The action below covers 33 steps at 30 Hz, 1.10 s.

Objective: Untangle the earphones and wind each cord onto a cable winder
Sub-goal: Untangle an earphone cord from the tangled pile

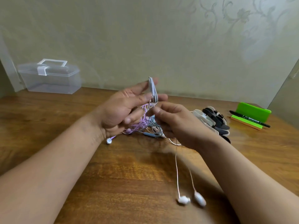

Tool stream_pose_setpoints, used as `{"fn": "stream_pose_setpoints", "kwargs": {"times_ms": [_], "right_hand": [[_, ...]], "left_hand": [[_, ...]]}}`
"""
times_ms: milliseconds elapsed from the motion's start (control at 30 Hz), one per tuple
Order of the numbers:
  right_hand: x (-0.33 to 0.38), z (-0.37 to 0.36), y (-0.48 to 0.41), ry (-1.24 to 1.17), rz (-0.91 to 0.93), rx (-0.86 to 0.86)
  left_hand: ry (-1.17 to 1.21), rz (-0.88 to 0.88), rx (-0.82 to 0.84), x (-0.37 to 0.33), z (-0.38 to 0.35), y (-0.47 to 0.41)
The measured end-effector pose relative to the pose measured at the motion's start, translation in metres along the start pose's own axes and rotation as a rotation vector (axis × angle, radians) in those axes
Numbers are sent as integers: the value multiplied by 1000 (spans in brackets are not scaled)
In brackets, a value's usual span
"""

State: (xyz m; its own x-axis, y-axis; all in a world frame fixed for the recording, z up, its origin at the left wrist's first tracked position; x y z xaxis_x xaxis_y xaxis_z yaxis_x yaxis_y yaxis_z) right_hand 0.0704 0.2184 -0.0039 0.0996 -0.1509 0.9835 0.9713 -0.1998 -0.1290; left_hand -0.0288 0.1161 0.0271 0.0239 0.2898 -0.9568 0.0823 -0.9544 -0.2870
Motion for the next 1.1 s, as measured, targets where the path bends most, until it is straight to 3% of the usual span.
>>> {"fn": "stream_pose_setpoints", "kwargs": {"times_ms": [133,200,267,367,600,867,1000,1100], "right_hand": [[13,-4,6,476,-63,-89],[28,-3,10,723,-6,-145],[40,7,14,802,35,-242],[53,22,21,768,100,-340],[62,23,26,735,216,-242],[27,42,12,18,125,-90],[10,27,5,-99,93,-75],[12,8,4,137,46,-75]], "left_hand": [[-395,47,-247,2,16,0],[-522,83,-244,4,17,1],[-618,102,-199,6,16,1],[-674,123,-96,11,10,0],[-585,150,118,14,-13,2],[-352,129,265,13,-30,4],[-277,35,134,4,-27,0],[-150,-47,-84,2,-8,-3]]}}
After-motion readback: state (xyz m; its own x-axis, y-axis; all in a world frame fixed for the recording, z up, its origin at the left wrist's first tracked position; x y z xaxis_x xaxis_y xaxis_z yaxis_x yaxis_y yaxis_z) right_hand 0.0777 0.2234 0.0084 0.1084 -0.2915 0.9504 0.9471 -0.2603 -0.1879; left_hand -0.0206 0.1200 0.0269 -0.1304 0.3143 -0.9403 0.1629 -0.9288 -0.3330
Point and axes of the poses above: each hand's wrist, its own y-axis away from the middle knuckle, its own z-axis out of the back of the hand, x = y × z, the point moved 6 cm from there along -y, towards the middle knuckle, and after that the axes turned 8 degrees about x, right-handed, at the moved point
